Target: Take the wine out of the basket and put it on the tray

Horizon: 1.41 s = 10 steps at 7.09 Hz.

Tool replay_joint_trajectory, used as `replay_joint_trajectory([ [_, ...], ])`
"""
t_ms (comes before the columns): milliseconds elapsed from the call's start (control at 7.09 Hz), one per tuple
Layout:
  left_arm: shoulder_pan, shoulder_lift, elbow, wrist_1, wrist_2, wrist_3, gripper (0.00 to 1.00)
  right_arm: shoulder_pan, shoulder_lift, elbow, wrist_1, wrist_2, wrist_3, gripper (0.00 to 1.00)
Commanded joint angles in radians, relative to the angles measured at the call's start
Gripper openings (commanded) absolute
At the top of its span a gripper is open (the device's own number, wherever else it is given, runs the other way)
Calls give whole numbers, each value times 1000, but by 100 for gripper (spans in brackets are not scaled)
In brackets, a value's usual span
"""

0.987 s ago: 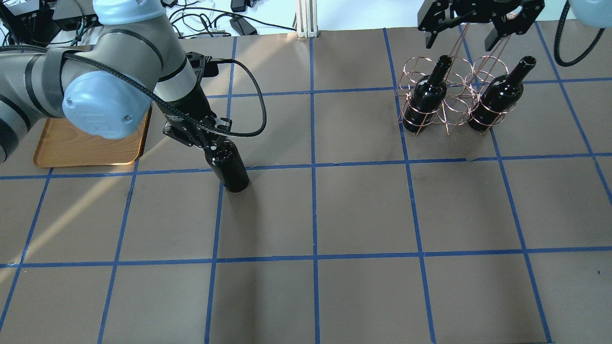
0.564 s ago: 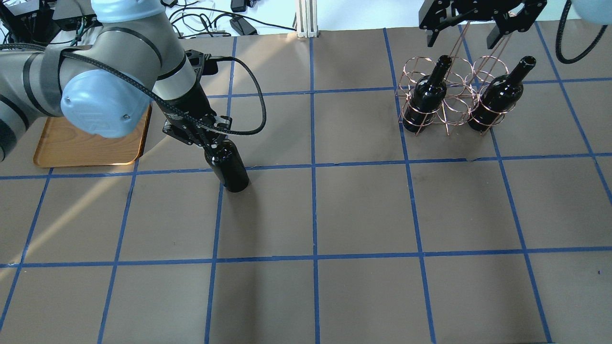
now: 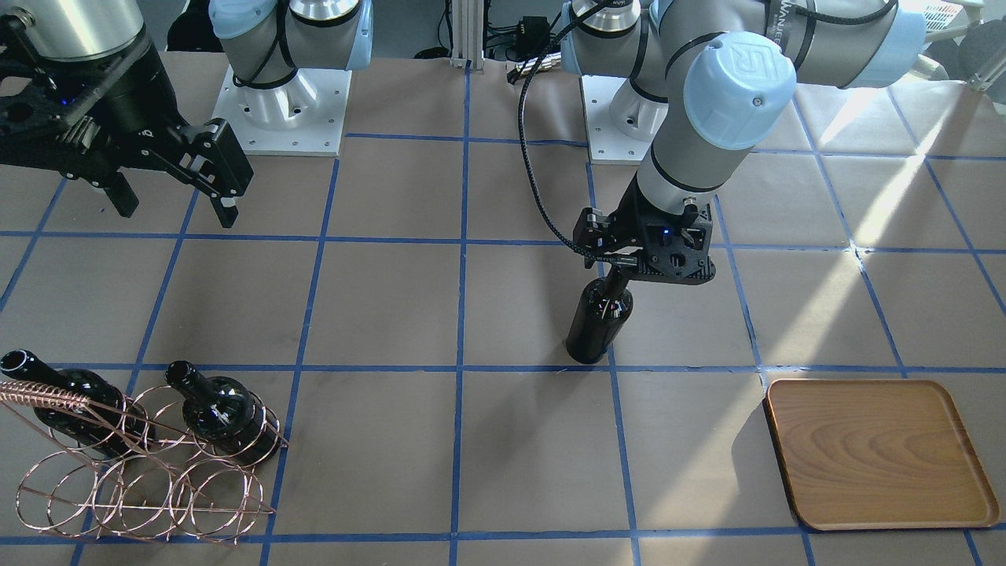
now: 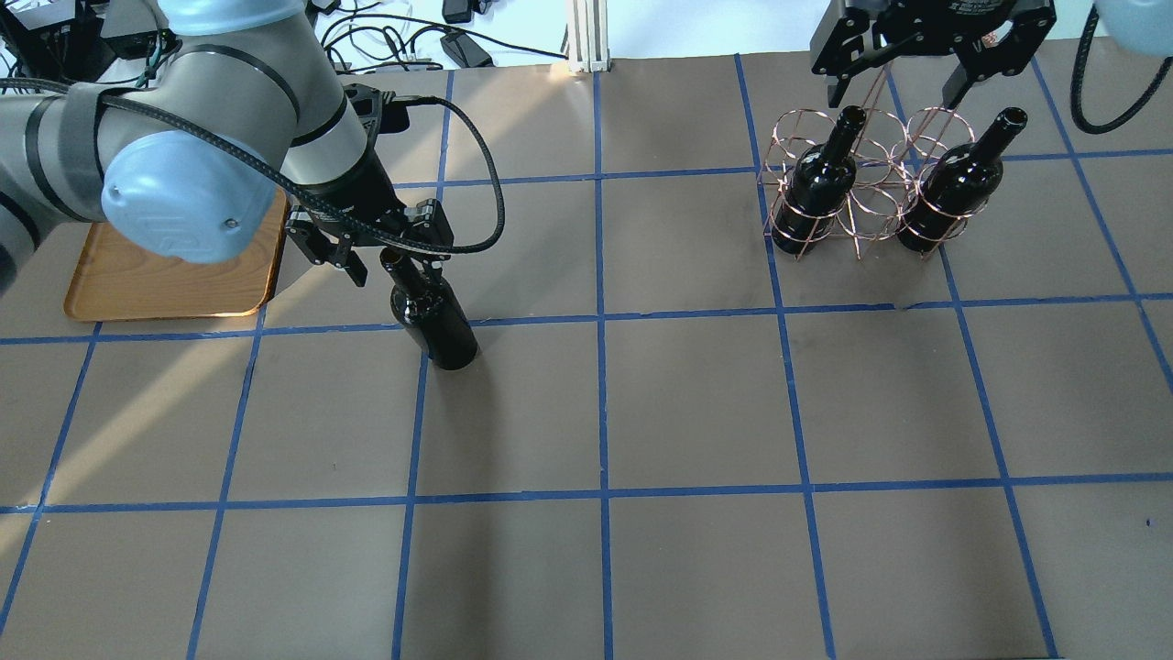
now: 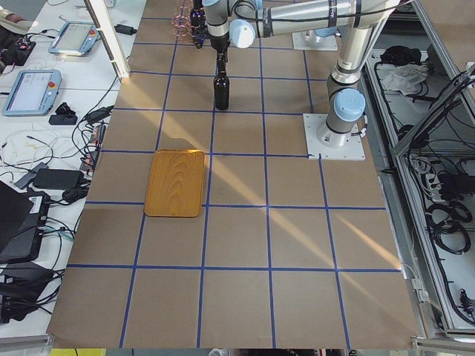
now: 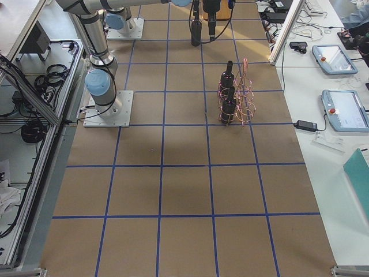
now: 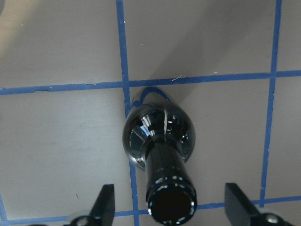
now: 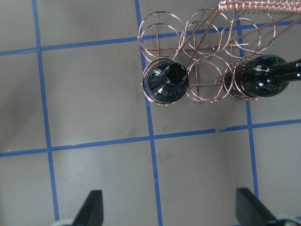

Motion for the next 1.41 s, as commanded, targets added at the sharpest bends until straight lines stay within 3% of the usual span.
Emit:
replay_joint_trajectory([
  [0,5,-9,3,29,-3,-1,89,-1,-3,14,-3,-1,-2,100],
  [141,5,-11,1,29,-5,-1,86,-1,-3,12,3,-1,-3,100],
  [282,5,-11,1,23,-5,-1,71,-1,-5,14,5,1,-2,100],
  [705,5,-9,0,1,-2,-1,70,0,-3,17,-18,14,-17,100],
  [846,5,-9,0,0,-2,-1,54,2,-3,20,-26,14,-14,100],
  [1128,5,-11,1,1,-3,14,0,2,-5,20,-21,16,-14,100],
  [1269,5,-11,3,1,-3,14,0,2,-3,20,-23,16,-15,100],
])
